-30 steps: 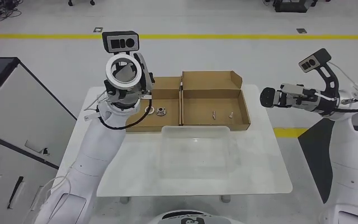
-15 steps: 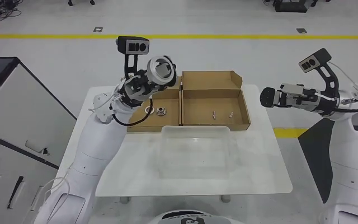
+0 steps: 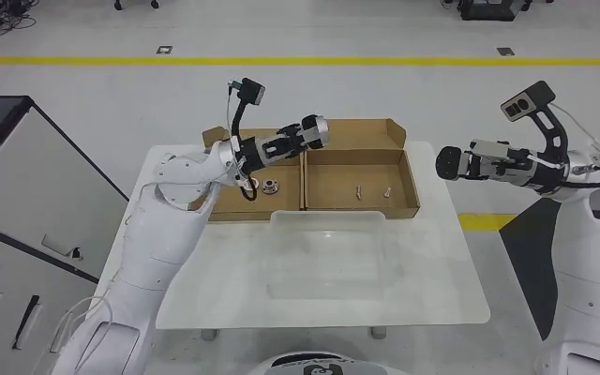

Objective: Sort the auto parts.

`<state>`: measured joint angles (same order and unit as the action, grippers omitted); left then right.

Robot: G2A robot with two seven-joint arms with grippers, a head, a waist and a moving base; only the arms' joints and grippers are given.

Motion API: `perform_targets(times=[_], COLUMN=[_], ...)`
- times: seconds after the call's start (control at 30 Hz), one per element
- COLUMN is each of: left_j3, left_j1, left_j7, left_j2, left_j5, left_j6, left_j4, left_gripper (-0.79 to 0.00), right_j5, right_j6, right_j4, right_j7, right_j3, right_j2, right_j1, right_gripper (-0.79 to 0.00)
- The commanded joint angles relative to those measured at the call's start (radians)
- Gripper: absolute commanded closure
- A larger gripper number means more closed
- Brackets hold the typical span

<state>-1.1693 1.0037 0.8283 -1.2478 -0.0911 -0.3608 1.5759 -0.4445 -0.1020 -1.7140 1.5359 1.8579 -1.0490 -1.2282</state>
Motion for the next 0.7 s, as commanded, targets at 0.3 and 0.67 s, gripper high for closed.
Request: perform_targets(times=[0.3,0.67], left_j3=[0.023,0.031], left_j1=[-0.077,-0.111], left_j7=[0.017,0.027], left_j2=[0.022,0.027], left_j5=[0.485,0.611], left_j6=[0.135,0.221], left_j4=[-0.065,-0.116], left_gripper=[0.000,0.000], right_j5=[0.000,0.000], right_j6=[0.000,0.000], right_j4=[0.000,0.000], right_j7=[0.000,0.000], right_j3=[0.000,0.000], right_j2=[0.000,0.000], right_j1=[0.000,0.000], right_gripper=[-0.785,-0.785])
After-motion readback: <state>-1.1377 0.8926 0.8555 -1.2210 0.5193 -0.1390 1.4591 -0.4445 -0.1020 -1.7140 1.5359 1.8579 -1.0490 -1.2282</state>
